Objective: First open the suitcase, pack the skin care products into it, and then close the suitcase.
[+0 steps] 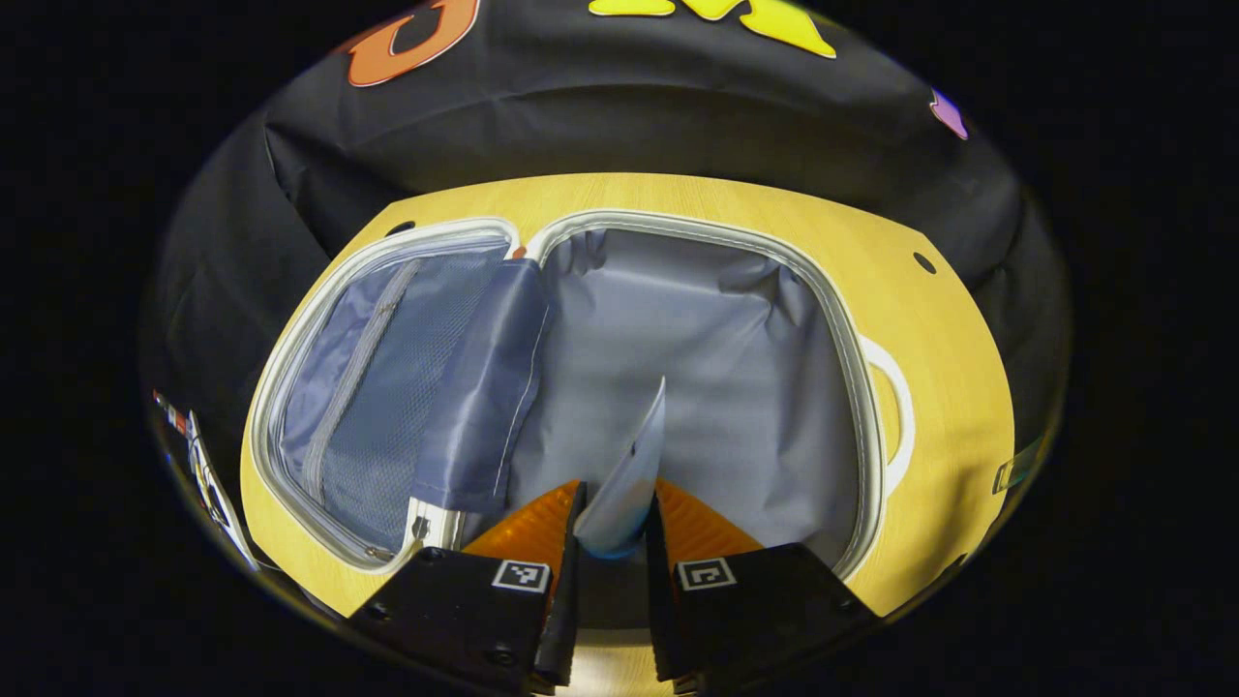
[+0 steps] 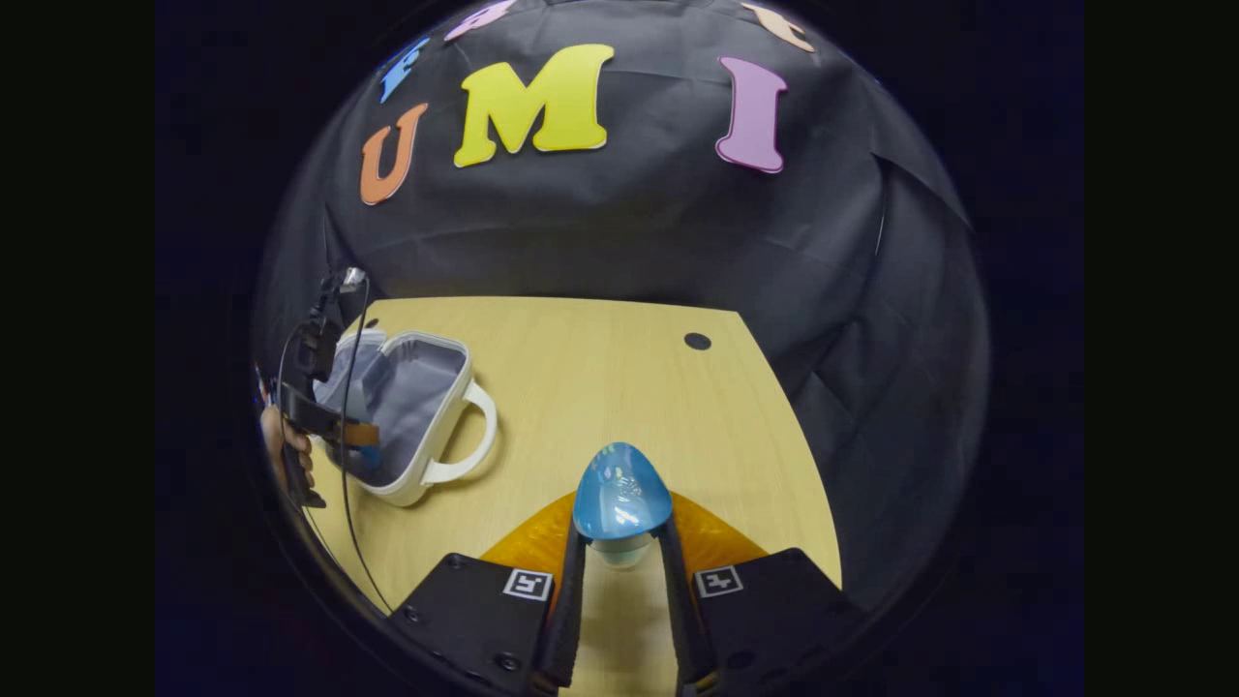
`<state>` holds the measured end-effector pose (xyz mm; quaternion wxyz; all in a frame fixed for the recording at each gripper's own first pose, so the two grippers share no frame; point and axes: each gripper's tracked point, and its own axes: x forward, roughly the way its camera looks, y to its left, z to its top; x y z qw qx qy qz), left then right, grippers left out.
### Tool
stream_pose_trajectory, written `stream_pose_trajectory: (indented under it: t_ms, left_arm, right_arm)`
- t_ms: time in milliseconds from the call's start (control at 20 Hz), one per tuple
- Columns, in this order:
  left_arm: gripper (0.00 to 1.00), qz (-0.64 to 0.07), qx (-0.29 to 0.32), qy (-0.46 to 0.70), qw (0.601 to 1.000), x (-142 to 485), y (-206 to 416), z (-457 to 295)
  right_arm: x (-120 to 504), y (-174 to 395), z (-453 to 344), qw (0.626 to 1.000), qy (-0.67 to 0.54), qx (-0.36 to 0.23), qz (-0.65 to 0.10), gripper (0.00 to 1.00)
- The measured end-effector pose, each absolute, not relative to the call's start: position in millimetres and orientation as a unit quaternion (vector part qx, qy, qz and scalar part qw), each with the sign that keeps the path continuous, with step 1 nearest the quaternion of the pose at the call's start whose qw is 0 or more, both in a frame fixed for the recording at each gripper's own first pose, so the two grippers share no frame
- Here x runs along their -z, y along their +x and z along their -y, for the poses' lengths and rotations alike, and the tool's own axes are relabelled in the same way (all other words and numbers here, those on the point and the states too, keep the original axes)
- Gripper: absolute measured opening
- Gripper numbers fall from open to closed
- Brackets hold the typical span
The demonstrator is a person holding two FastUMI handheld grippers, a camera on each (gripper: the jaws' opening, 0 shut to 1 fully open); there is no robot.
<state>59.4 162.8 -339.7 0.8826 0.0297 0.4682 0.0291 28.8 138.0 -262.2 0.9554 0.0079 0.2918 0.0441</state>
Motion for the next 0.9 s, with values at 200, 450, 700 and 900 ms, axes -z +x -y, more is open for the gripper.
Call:
stream_pose_trajectory:
  t_ms: [200, 450, 700, 900]
  left_arm:
    - [0.39, -0.477, -0.038, 0.044, 0.877, 340.3, 73.5, -163.2]
    - [0.34, -0.508, -0.043, 0.056, 0.859, 359.1, 85.7, -164.1]
    - [0.33, -0.514, -0.047, 0.042, 0.856, 365.8, 84.6, -164.0]
    - [0.37, -0.505, -0.039, 0.031, 0.862, 363.3, 84.7, -166.9]
  right_arm:
    - [266.7, 33.1, -141.8, 0.953, 0.009, -0.042, -0.299, 0.36]
    - [271.4, 33.4, -141.8, 0.951, 0.006, -0.045, -0.305, 0.36]
    - [268.7, 35.1, -137.6, 0.952, 0.004, -0.044, -0.304, 0.36]
    - [263.6, 41.2, -141.3, 0.953, 0.004, -0.046, -0.3, 0.36]
